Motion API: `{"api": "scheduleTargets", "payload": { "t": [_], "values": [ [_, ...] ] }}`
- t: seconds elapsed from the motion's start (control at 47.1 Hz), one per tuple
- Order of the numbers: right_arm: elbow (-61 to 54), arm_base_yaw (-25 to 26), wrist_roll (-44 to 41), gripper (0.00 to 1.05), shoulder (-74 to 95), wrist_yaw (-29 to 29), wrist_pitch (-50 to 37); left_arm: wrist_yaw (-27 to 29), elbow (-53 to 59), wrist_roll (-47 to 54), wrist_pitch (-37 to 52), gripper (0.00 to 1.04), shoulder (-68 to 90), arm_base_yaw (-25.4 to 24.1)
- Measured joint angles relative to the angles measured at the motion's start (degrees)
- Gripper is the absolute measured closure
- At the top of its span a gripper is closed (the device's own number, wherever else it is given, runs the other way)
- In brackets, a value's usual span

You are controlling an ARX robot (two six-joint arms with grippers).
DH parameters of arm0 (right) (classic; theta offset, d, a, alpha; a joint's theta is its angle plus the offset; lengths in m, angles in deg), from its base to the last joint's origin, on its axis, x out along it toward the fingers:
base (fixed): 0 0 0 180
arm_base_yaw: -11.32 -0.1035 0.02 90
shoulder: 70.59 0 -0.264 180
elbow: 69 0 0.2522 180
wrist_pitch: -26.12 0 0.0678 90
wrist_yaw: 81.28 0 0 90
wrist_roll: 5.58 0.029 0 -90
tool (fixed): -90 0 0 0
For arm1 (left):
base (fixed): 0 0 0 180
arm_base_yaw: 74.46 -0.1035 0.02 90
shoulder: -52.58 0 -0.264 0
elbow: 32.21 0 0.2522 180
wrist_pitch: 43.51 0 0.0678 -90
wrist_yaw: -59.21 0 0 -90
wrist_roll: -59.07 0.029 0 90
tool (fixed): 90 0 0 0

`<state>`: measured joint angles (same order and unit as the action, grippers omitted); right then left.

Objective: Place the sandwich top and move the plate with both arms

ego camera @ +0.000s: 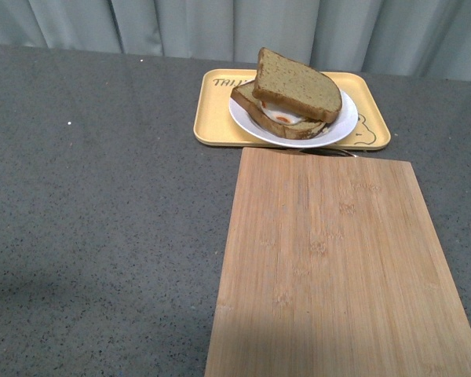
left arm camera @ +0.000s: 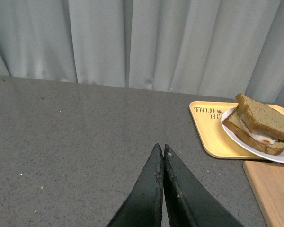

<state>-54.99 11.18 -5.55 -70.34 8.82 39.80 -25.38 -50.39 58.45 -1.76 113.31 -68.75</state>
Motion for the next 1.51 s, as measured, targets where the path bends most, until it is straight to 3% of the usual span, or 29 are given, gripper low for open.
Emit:
{"api": "scheduleTargets", "payload": {
  "t": [0.255,0.276,0.829,1.509],
  "values": [
    [0.00,0.00,0.00,0.09,0.00,0.00,0.00,-4.98,2.45,0.15,-8.17,1.01,-10.64,-5.27],
    [0.02,0.00,0.00,0.09,0.00,0.00,0.00,-5.35,3.17,0.15,-12.37,1.01,-15.69,-5.51],
    [0.00,0.00,0.00,0.09,0.00,0.00,0.00,-5.40,3.37,0.17,-31.67,1.01,-36.94,-5.57],
    [0.02,0.00,0.00,0.09,0.00,0.00,0.00,-5.40,3.37,0.17,-45.40,1.01,-50.82,-5.57]
  ]
}}
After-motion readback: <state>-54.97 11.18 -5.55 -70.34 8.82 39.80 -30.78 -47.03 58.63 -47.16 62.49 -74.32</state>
